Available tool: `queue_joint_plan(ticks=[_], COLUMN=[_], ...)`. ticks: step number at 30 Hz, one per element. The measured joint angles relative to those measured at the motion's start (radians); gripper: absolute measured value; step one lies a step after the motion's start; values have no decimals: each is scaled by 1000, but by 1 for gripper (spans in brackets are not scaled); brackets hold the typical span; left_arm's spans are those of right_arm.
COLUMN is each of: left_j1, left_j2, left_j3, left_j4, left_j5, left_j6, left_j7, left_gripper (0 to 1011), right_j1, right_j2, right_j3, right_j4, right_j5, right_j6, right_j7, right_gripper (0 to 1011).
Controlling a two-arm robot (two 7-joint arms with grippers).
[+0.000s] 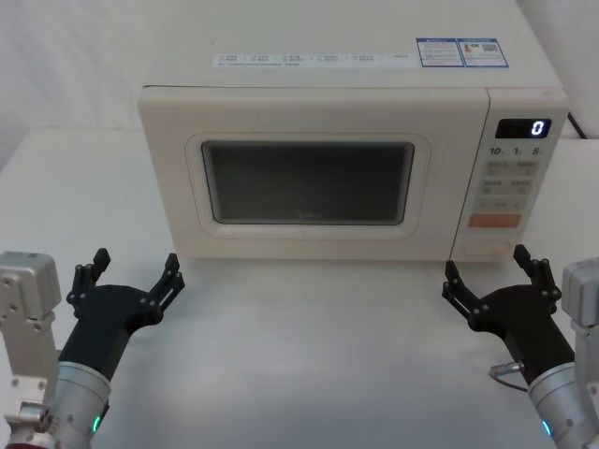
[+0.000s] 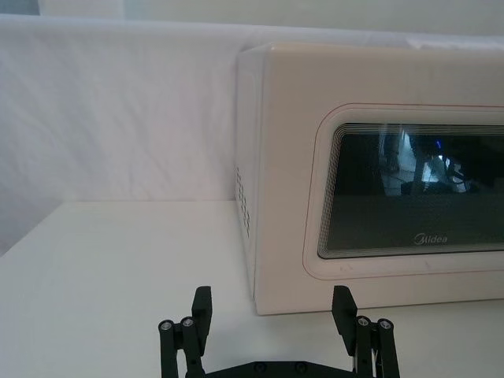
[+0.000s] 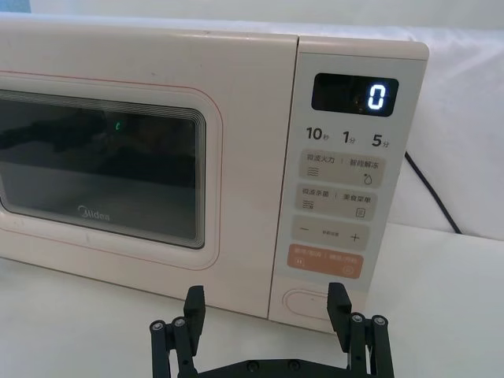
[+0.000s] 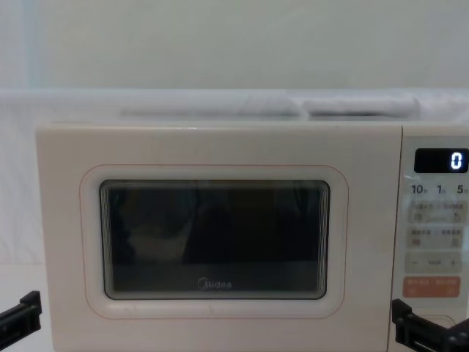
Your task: Press the button to open the microwave door with one hand; close the microwave door with the other hand.
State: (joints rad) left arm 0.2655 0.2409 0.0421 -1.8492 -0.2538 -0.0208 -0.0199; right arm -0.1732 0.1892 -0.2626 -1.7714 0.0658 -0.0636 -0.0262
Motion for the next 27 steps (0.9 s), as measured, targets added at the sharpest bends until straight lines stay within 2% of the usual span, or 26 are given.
queue_joint_plan(ticks=[27], left_j1=[0], left_j2=[0], left_j3=[0], left_j4=[0], left_j5=[0], left_j6=[0], left_j7=[0], left_gripper=[1001], right_j1=[0], right_j2=[0], right_j3=[0], right_j4=[0], right_j5=[0], right_j6=[0], right_j7=[0], right_gripper=[1002])
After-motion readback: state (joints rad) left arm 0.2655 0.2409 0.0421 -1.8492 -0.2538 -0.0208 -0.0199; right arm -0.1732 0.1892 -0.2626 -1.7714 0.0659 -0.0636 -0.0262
